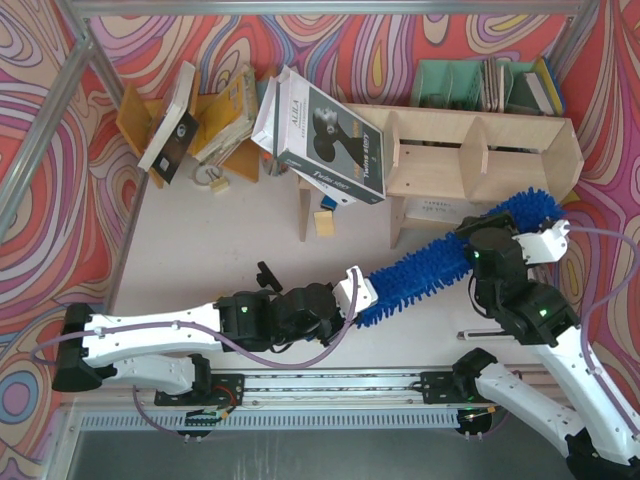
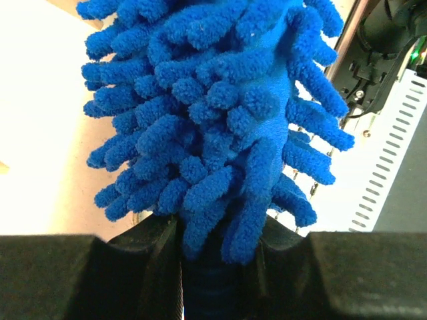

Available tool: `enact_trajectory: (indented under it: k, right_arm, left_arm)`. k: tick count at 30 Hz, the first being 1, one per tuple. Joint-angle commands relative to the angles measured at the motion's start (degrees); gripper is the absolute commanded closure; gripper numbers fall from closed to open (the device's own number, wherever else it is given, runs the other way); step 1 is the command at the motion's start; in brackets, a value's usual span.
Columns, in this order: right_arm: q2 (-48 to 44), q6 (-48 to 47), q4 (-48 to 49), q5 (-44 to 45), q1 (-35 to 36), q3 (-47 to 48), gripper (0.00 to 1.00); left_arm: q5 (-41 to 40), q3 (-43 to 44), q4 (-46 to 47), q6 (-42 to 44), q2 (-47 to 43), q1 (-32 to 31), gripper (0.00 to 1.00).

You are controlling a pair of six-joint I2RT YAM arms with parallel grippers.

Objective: Dust the bookshelf with a duster

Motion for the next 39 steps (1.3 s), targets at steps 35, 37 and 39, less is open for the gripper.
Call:
enact_trajectory:
  k: [35, 37, 39]
  right_arm:
    - [-7.24, 37.61, -18.83, 2.84, 0.06, -6.59, 1.0]
    - [-7.18, 40.85, -20.85, 1.77, 0.08, -7.72, 1.0]
    - [-7.35, 44.35, -22.31, 0.71, 0.08, -9.3, 1.0]
  left_arm:
    - [-22.18, -3.45, 2.98, -7.57, -8.32, -0.38, 0.17]
    - [-25.84, -4.22, 3.2, -9.3, -9.22, -0.38, 0.16]
    - [-29.62, -5.19, 3.3, -10.49, -10.63, -0.38, 0.15]
